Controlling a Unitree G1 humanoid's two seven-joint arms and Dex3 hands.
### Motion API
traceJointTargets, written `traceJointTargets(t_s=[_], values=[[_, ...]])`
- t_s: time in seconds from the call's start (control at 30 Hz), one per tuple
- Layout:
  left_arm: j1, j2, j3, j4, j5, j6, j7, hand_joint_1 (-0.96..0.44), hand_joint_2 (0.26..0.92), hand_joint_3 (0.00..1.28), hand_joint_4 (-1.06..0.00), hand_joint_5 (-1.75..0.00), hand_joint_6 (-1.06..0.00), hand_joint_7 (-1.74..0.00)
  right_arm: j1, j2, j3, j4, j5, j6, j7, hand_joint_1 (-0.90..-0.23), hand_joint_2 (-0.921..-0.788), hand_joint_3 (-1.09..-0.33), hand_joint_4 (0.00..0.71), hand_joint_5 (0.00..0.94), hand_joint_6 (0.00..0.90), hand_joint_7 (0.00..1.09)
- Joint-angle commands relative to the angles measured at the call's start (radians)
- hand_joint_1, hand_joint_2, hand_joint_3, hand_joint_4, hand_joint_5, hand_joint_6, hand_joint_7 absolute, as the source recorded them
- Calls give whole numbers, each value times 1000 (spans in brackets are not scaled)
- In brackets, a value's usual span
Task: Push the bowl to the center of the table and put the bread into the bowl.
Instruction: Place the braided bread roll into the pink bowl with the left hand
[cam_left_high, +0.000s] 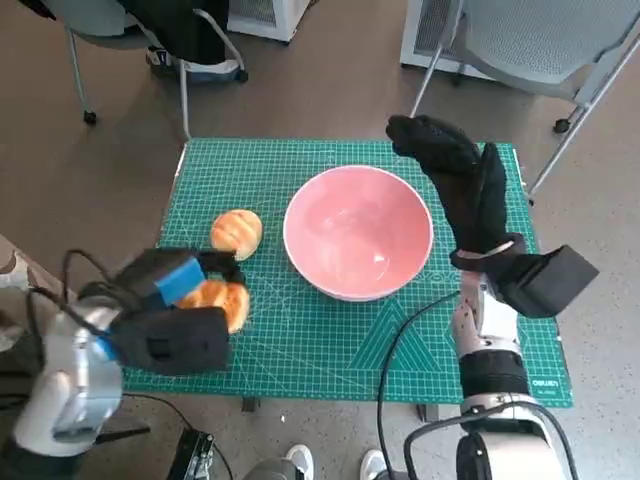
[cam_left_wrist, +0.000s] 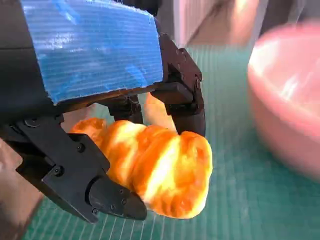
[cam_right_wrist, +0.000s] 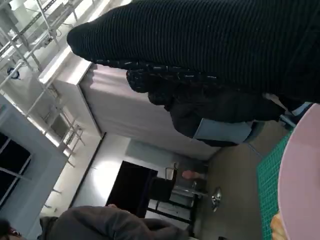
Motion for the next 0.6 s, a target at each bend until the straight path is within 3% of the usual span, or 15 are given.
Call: traceJointTargets(t_s=[0.03,0.27,0.6], values=[[-56,-9,54,-60,-19,-6,35,3,856,124,-804,-1089,-663,-1089,1,4,0,23,0,9,7,-683,-921,-770,226,0,140,407],[-152,-39,57,-84,-3,5,77,3,875,81,-816,-1071,-667,-1086,-1,6,3,19,-1,10,8,-682,-921,-771,226,0,137,414],[-278,-106,-14,-77,29,25,78,2,879,79,-795,-1113,-677,-1059,2,0,0,16,3,12,13,-682,-921,-770,227,1,134,423]])
